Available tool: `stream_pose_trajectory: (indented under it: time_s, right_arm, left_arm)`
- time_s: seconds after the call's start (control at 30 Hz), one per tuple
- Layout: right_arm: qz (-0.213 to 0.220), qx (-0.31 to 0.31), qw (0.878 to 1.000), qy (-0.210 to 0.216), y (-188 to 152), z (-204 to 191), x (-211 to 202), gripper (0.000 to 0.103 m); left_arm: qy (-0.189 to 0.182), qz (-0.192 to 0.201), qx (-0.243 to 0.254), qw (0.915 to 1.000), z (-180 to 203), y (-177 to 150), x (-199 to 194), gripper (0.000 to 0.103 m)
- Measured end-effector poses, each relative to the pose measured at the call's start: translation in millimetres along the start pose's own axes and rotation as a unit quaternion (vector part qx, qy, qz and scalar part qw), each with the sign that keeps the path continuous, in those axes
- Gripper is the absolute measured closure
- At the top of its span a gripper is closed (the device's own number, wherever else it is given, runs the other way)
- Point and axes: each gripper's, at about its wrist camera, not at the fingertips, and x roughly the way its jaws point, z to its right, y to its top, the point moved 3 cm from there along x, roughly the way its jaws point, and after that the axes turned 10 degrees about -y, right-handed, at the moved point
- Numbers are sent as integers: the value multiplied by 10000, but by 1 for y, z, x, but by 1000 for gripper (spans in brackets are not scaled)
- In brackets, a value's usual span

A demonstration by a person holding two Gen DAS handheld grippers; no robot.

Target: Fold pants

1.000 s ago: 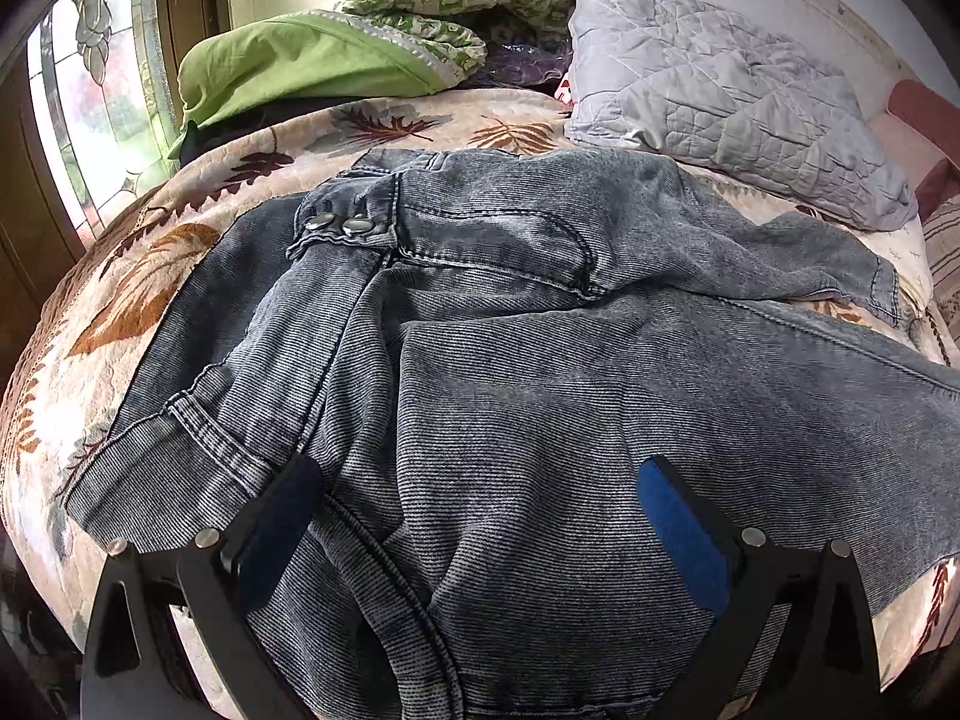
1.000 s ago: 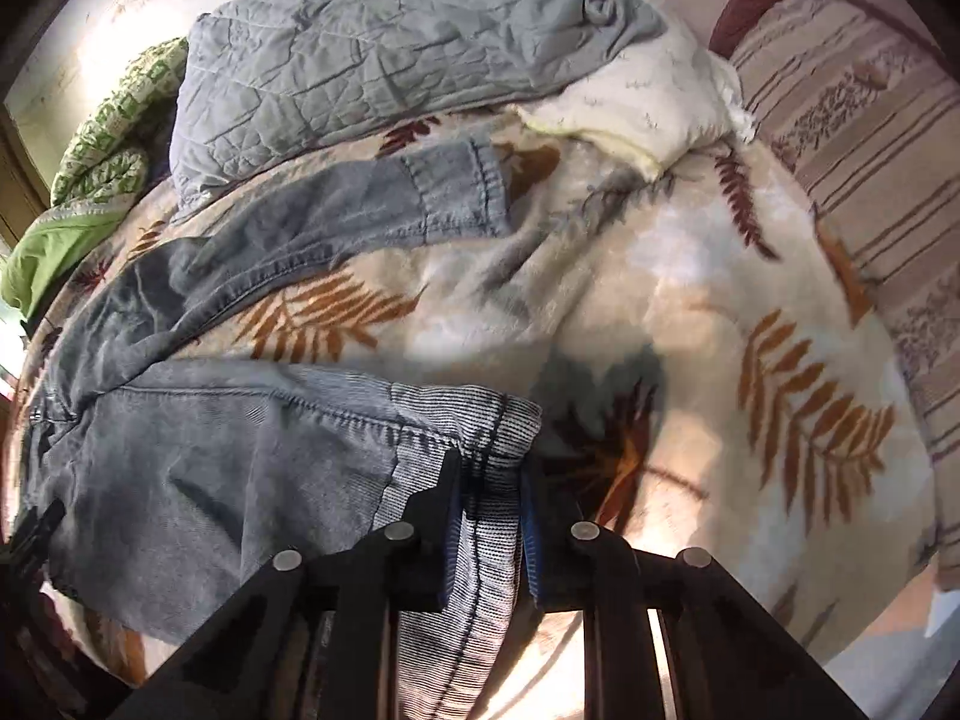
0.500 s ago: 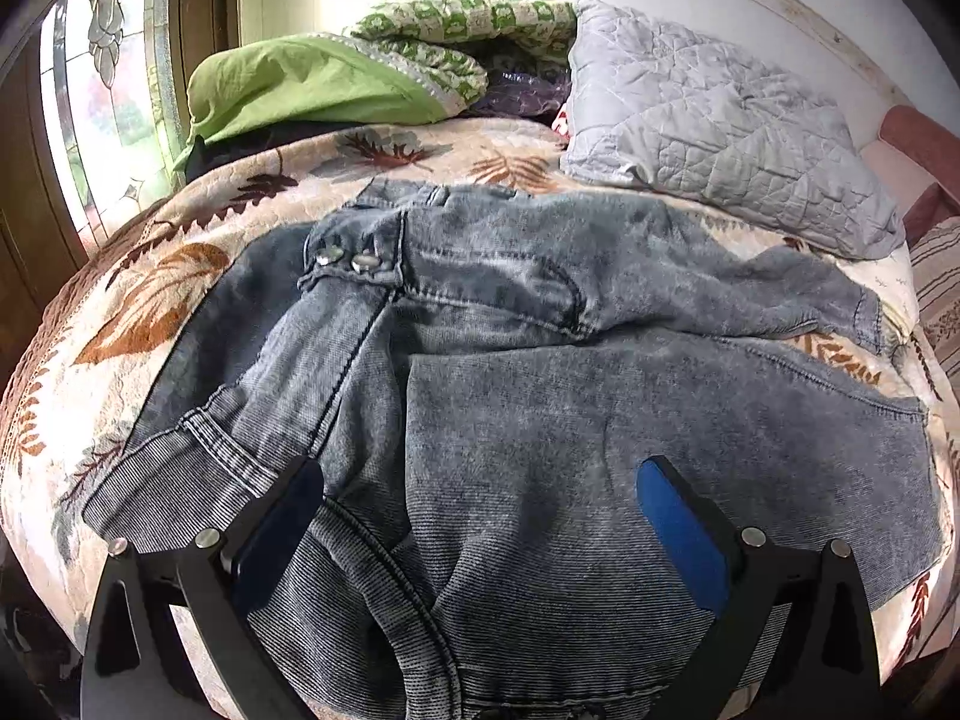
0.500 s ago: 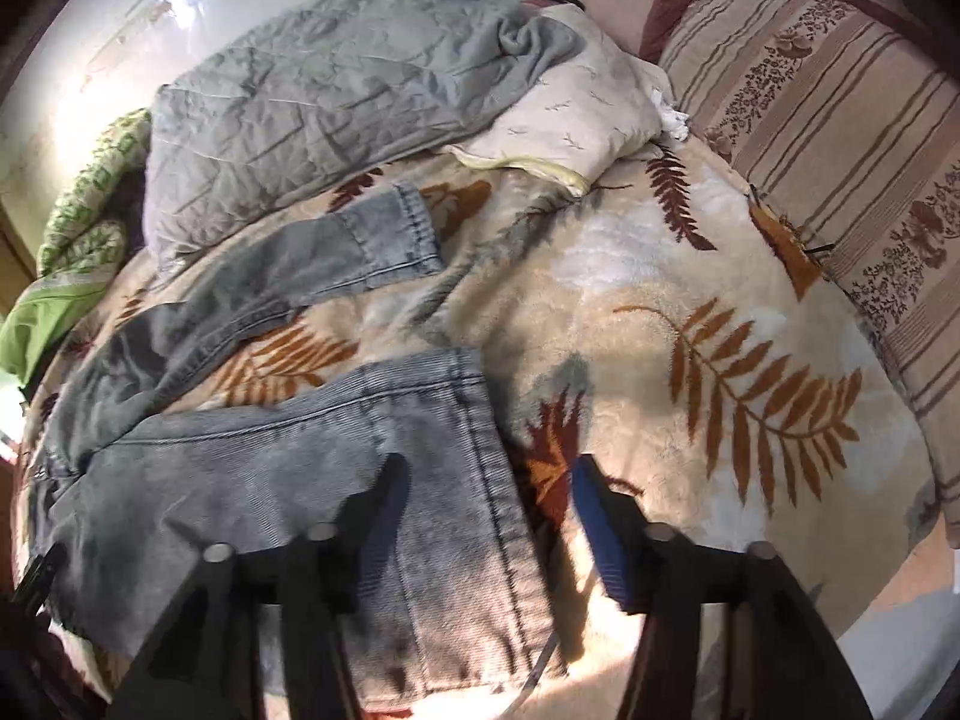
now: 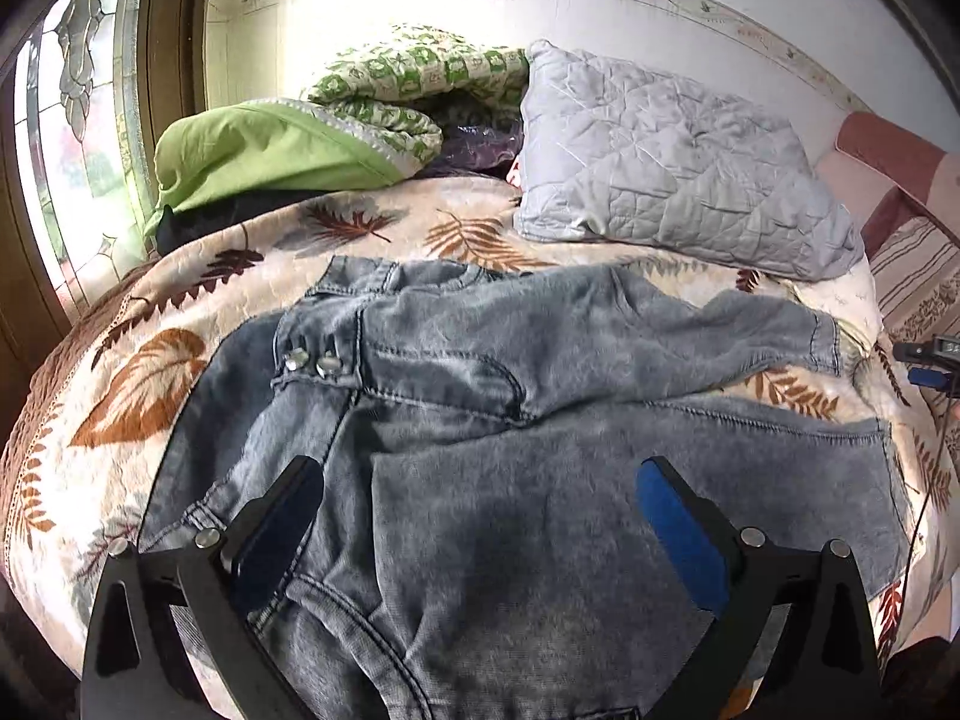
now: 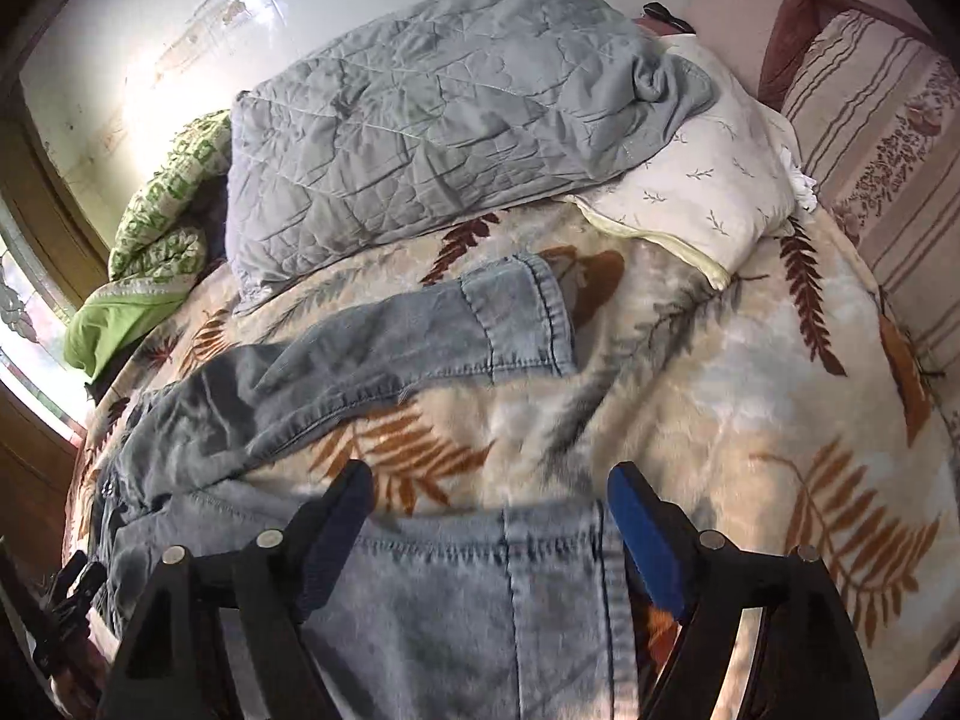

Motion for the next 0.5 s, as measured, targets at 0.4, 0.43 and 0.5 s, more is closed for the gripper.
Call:
stream_pose_trajectory:
  time_s: [0.4,0.43,0.5]
  right_arm:
    - [-907,-37,9943,-560,41,16,146,62]
    - [-958,-74,9934,-625,42,15,146,73]
    - [-960,-94,9928,-713,48,17,140,86]
  left_arm:
    - [-34,-383,-1062,9936,-63,1,55,0]
    - [-45,-385,-1083,9934,-64,1,56,0]
    - [-52,-397,-1109,9930,-64,-1,56,0]
